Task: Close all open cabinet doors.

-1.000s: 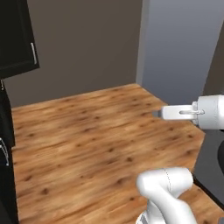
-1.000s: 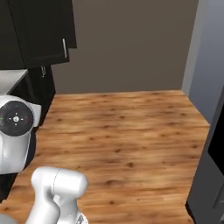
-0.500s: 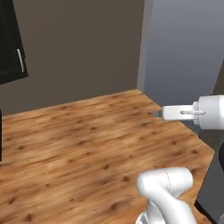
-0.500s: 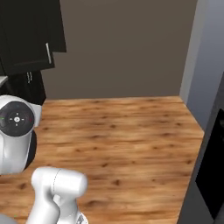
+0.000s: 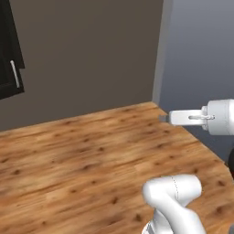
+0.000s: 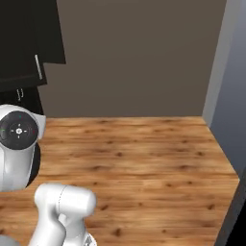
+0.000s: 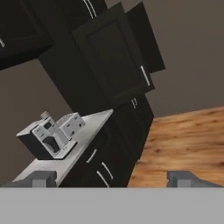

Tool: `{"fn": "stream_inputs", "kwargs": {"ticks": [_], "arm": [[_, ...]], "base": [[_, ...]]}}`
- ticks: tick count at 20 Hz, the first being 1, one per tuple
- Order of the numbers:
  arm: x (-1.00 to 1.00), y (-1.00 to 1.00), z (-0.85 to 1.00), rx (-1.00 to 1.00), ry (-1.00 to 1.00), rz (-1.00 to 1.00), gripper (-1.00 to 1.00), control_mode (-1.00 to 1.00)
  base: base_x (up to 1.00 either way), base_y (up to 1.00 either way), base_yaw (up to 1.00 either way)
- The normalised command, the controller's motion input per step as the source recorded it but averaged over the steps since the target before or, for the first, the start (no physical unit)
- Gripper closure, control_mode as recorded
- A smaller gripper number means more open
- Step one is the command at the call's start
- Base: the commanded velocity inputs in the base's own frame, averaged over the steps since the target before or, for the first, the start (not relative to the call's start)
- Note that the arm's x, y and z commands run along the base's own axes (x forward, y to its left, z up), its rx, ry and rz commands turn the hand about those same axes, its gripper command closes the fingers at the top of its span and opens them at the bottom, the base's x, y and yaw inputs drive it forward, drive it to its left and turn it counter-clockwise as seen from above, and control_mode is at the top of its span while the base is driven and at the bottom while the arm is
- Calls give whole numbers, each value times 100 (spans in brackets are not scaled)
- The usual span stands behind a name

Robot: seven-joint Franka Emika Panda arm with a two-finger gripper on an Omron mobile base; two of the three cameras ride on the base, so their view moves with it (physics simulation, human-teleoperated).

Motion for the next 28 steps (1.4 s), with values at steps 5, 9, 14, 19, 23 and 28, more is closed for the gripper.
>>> {"fn": "stream_inputs", "kwargs": {"ticks": [5,9,14,19,23,28], "arm": [[0,0,0,0,0,0,-100,100],[0,0,0,0,0,0,-100,100],[0,0,0,0,0,0,-100,100],[0,0,0,0,0,0,-100,100],[0,0,0,0,0,0,-100,100],[0,0,0,0,0,0,-100,100]], "base": [[100,-27,13],[97,-29,15],[95,-28,15],[96,-27,11],[92,-21,8],[86,-6,2]]}}
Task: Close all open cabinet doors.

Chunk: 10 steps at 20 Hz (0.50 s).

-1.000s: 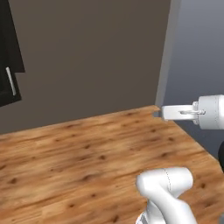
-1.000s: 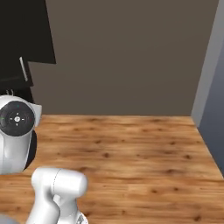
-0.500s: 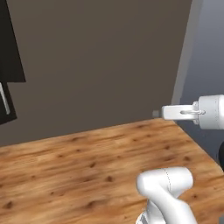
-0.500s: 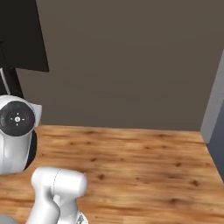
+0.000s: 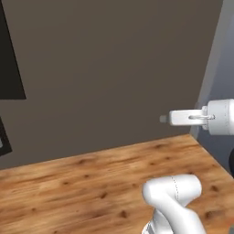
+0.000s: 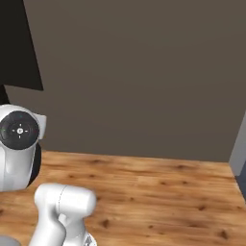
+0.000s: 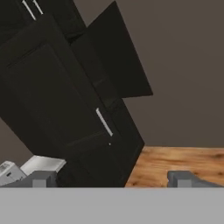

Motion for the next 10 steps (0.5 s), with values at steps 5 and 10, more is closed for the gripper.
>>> {"fn": "stream_inputs", "kwargs": {"ticks": [5,10], "arm": [[0,0,0,0,0,0,-100,100],[0,0,0,0,0,0,-100,100]], "base": [[64,0,12],[50,-2,40]]}}
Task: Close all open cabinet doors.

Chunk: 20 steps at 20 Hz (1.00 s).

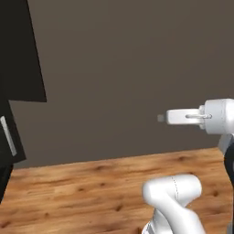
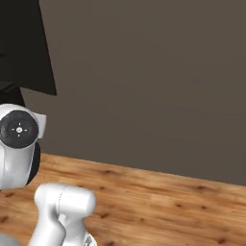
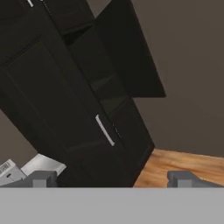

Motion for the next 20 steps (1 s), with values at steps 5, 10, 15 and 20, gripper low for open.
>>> {"fn": "stream_inputs", "kwargs": {"ticks": [5,10,15,20], "arm": [[0,0,0,0,0,0,-100,100],[0,0,0,0,0,0,-100,100],[0,0,0,0,0,0,-100,100],[0,0,0,0,0,0,-100,100]], "base": [[42,-7,48],[43,-22,44],[50,-39,31],[54,-41,28]]}}
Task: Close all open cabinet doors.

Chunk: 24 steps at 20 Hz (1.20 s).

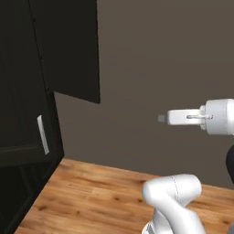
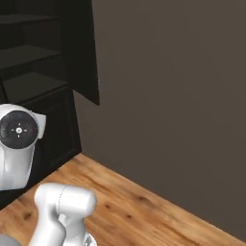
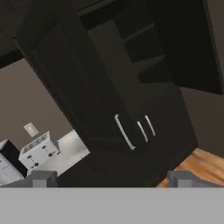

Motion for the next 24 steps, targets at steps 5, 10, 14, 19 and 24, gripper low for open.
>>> {"fn": "stream_inputs", "kwargs": {"ticks": [5,10,14,19,24], "arm": [[0,0,0,0,0,0,-100,100],[0,0,0,0,0,0,-100,100],[0,0,0,0,0,0,-100,100],[0,0,0,0,0,0,-100,100],[0,0,0,0,0,0,-100,100]], "base": [[51,-36,30],[45,-30,26],[32,-35,22],[33,-32,23],[52,-26,28]]}}
